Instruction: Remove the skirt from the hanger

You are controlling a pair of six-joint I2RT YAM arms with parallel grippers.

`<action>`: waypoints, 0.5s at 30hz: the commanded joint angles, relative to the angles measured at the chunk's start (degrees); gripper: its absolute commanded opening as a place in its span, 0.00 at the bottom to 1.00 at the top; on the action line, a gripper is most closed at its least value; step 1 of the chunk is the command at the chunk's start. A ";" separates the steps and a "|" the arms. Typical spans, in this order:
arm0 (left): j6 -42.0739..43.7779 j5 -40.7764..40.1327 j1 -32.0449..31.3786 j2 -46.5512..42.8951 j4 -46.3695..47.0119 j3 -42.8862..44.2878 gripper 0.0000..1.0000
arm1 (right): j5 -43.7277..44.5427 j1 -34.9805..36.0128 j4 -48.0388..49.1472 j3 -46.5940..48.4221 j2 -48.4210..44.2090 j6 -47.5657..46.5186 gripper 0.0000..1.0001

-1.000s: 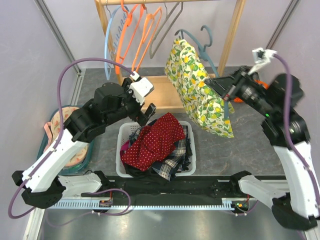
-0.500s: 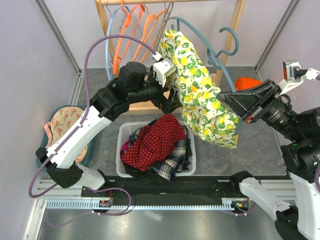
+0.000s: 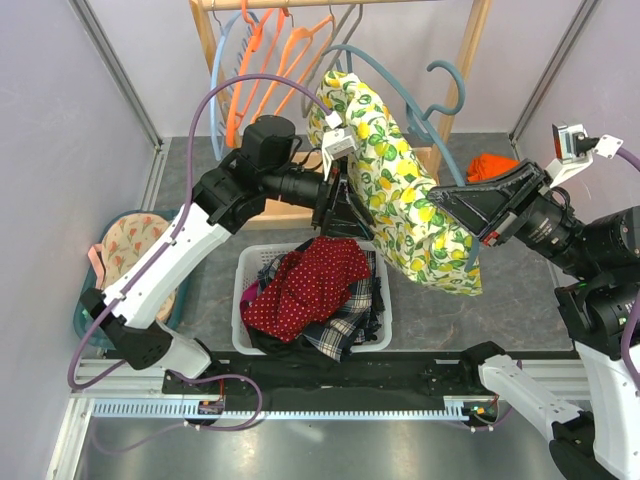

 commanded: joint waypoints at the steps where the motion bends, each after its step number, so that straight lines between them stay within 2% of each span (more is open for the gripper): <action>1: -2.67 -3.59 0.42 1.16 2.94 2.19 0.77 | -0.70 0.11 6.93 -0.58 -0.57 1.56 0.00; 2: -3.11 -9.19 0.42 0.99 2.33 2.63 0.94 | -0.62 0.03 6.93 -0.58 -0.75 1.56 0.00; 3: -3.11 -12.11 0.42 0.55 2.06 2.38 1.00 | -0.61 -0.06 6.85 -0.58 -0.75 1.47 0.00; 5: -3.99 -20.70 0.51 -0.24 1.10 1.41 1.00 | -0.53 -0.06 6.67 -0.40 -0.92 1.12 0.00; 9: -4.08 -30.84 0.51 -2.00 1.27 -3.33 1.00 | -0.97 0.03 7.54 0.04 -0.57 1.21 0.00; 10: -4.52 -36.87 0.51 -2.26 1.27 -4.21 1.00 | -0.97 0.03 7.81 0.12 -0.57 1.29 0.00; 11: -4.69 -39.45 0.51 -2.61 1.27 -5.96 1.00 | -0.97 0.03 8.16 0.21 -0.40 1.29 0.00; 13: -4.43 -42.71 0.51 -3.23 1.36 -7.64 0.99 | -1.23 0.11 8.34 0.74 -0.31 1.29 0.00; 15: -4.61 -41.68 0.77 -3.41 1.45 -8.52 1.00 | -1.49 -0.06 9.21 0.83 -0.31 1.64 0.00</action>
